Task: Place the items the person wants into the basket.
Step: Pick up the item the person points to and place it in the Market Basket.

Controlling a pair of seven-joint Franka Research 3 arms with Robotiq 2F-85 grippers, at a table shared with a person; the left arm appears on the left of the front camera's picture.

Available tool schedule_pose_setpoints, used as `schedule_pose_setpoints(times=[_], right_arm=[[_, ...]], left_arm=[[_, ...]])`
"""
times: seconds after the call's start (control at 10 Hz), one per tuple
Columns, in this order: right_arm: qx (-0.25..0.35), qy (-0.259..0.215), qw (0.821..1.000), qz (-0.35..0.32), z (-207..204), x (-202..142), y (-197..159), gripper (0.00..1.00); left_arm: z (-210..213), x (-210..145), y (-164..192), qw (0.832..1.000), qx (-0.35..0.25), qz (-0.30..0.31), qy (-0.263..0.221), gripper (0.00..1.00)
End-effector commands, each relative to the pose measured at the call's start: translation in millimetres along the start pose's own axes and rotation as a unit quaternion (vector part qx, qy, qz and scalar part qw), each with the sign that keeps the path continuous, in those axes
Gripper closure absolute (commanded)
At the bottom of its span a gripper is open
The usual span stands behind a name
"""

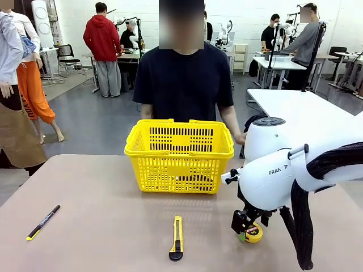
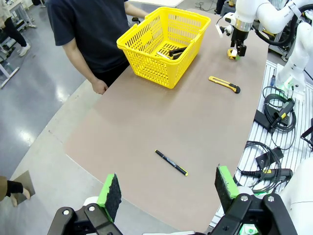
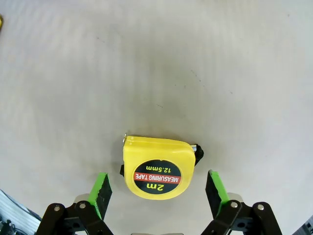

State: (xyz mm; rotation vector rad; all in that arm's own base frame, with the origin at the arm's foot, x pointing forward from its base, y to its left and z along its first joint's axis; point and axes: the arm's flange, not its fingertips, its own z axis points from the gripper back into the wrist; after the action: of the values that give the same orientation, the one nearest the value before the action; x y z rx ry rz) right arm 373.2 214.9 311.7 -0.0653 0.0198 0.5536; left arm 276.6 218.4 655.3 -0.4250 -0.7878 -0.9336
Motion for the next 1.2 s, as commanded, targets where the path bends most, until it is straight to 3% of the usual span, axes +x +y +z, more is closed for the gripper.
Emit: schedule_pose_setpoints(times=[0.0,0.2,0.3,1.1], right_arm=[[-0.011,0.009,1.0,0.001,-4.1,5.6,-1.0,0.0],[-0.006,0.019,1.0,0.014,-7.4,6.8,-2.6,0.0],[-0.006,0.017,0.999,0.027,-6.2,5.3,-2.7,0.07],[-0.008,0.012,1.0,0.023,-5.9,5.8,-5.4,0.85]], left_arm=[[0.2,-0.4,-0.9,1.0,0.0,-0.003,-0.004,0.0],[0.2,-0.4,-0.9,1.0,0.0,-0.003,-0.004,0.0],[0.2,-0.4,-0.9,1.0,0.0,-0.003,-0.004,0.0],[0.2,-0.4,-0.9,1.0,0.0,-0.003,-0.004,0.0]])
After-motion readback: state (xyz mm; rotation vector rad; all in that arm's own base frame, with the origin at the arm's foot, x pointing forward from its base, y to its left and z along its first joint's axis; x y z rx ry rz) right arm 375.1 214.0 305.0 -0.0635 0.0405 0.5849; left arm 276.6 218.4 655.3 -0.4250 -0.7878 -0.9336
